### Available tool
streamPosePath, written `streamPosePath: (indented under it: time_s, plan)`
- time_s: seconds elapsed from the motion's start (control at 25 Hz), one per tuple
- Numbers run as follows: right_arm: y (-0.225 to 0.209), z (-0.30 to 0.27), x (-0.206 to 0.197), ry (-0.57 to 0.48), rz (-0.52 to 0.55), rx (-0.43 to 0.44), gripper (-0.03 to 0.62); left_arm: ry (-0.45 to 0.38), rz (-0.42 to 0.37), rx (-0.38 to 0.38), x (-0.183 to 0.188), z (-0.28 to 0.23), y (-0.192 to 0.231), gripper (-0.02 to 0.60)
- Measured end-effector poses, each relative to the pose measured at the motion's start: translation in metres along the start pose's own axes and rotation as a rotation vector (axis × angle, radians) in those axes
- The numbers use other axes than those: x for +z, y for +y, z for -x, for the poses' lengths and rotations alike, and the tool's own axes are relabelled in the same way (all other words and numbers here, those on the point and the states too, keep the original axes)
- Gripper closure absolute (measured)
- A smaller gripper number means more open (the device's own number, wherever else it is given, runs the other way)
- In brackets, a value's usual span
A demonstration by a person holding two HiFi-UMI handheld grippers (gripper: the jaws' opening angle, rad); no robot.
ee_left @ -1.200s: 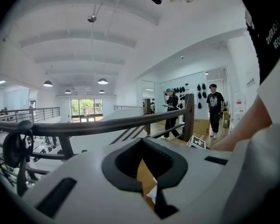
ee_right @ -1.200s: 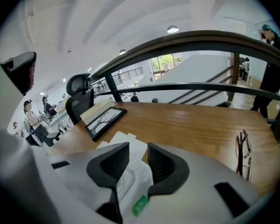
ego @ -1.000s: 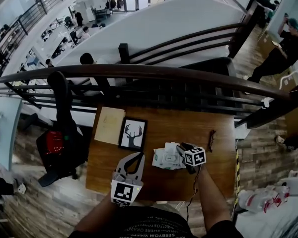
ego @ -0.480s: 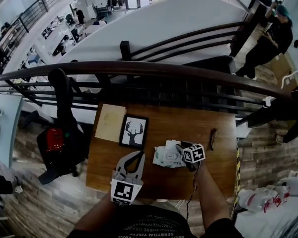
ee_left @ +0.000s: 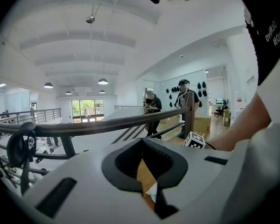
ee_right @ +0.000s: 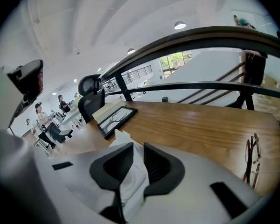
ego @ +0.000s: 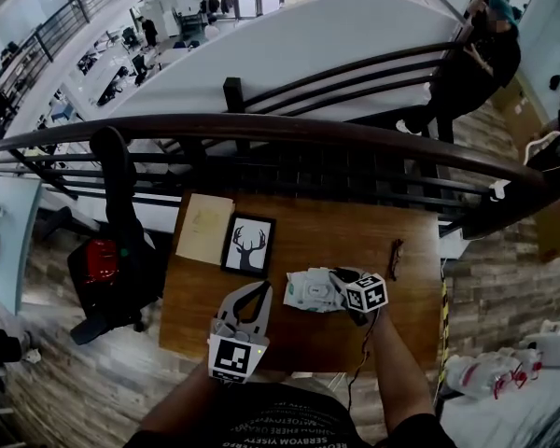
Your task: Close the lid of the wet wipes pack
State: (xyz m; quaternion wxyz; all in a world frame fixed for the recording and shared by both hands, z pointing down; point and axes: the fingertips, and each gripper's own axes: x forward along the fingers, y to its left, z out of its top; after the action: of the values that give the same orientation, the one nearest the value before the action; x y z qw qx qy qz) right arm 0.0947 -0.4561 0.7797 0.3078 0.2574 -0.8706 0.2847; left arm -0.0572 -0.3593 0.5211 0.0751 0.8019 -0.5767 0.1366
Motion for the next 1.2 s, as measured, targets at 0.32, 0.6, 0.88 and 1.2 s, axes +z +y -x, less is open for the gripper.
streamPosePath:
  time_s: [0.32,0.6,0.88,1.2]
  plan:
    - [0.025,0.011,-0.018,0.03,0.075,0.059,0.487,-0.007,-0.005,0.006,-0.002,0.006,-0.011,0.555]
    - [0.038,0.012,-0.041,0.059,0.067,0.103,0.451,-0.016,-0.007,0.014,0.0,0.013,-0.021,0.555]
    - [0.048,0.018,-0.056,0.069,-0.001,0.192,0.419,-0.016,-0.012,0.025,0.002,0.02,-0.027,0.555]
    - [0.046,0.014,-0.053,-0.01,-0.167,0.143,0.439,-0.012,-0.021,0.024,0.002,0.021,-0.033,0.555]
